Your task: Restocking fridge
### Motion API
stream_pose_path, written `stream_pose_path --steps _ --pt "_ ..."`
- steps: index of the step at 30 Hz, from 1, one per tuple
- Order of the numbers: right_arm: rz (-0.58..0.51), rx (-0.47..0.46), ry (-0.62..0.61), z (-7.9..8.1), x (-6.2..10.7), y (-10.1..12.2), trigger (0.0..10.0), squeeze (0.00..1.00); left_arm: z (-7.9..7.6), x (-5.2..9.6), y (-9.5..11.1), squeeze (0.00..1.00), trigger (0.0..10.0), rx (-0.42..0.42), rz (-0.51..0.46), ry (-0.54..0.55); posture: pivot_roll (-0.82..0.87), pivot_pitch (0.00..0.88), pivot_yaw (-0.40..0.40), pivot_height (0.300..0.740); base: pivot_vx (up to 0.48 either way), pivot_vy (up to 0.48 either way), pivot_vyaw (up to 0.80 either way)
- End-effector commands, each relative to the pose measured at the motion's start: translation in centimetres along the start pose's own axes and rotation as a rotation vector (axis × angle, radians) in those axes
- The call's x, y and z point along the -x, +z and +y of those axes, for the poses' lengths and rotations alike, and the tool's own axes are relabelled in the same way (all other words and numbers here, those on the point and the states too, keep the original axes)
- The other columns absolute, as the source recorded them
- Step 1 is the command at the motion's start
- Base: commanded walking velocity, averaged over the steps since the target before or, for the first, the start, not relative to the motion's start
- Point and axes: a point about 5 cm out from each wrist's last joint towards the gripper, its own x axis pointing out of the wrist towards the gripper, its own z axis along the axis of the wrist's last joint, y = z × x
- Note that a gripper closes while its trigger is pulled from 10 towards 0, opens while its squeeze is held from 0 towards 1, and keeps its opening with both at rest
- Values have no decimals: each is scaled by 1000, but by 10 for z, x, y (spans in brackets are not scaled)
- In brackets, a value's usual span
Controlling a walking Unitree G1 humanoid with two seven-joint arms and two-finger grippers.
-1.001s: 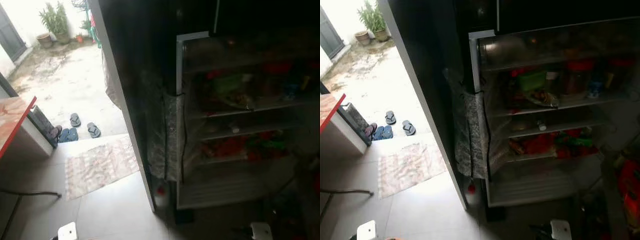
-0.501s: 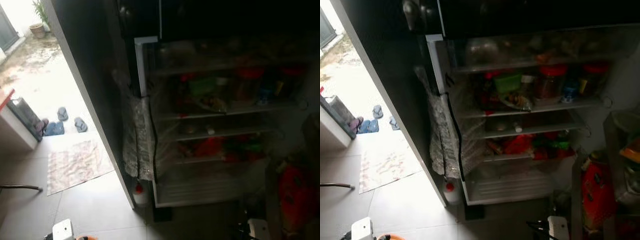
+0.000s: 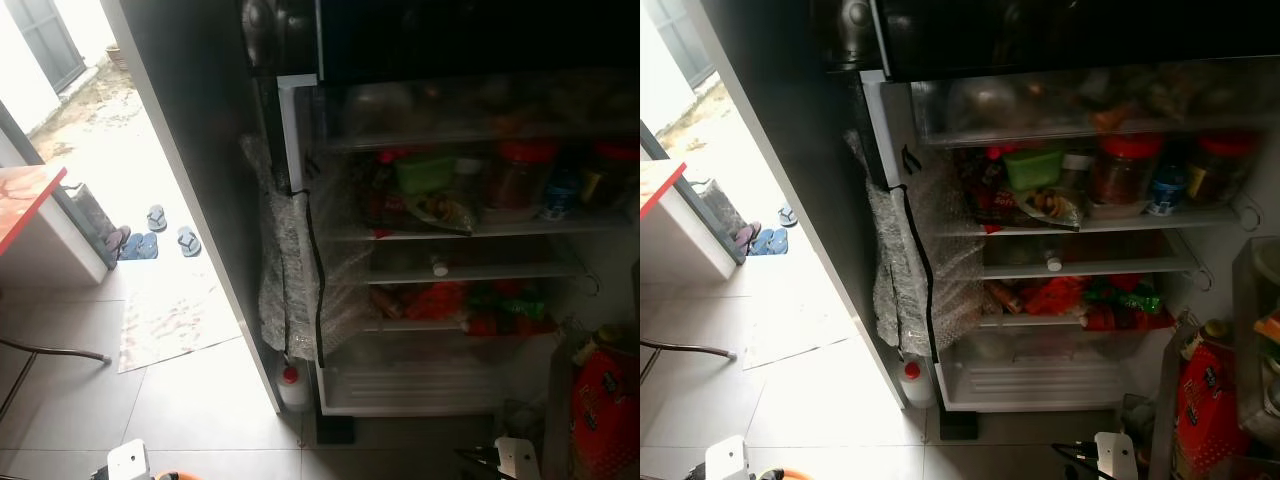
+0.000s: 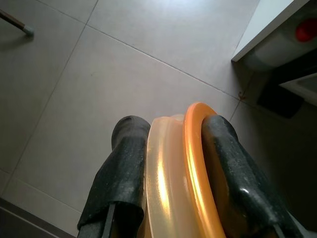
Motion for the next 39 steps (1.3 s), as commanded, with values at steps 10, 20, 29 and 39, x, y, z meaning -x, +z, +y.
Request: stream_pose_path --steps 10,20,29,39 --pt "16 -3 4 1 1 -5 10000 0 -2 2 -16 0 10000 -11 62 -18 -90 28 44 740 0 0 0" --pt "20 -2 7 1 1 -6 10000 0 -3 2 -15 0 10000 -10 63 -16 -90 28 43 740 0 0 0" --pt "23 -3 10 1 1 -7 10000 0 -4 2 -14 0 10000 -13 62 -19 -90 29 44 740 0 -146 0" --pt "27 2 10 1 1 -8 10000 0 -4 1 -14 0 10000 -15 62 -19 -91 30 44 740 0 -281 0"
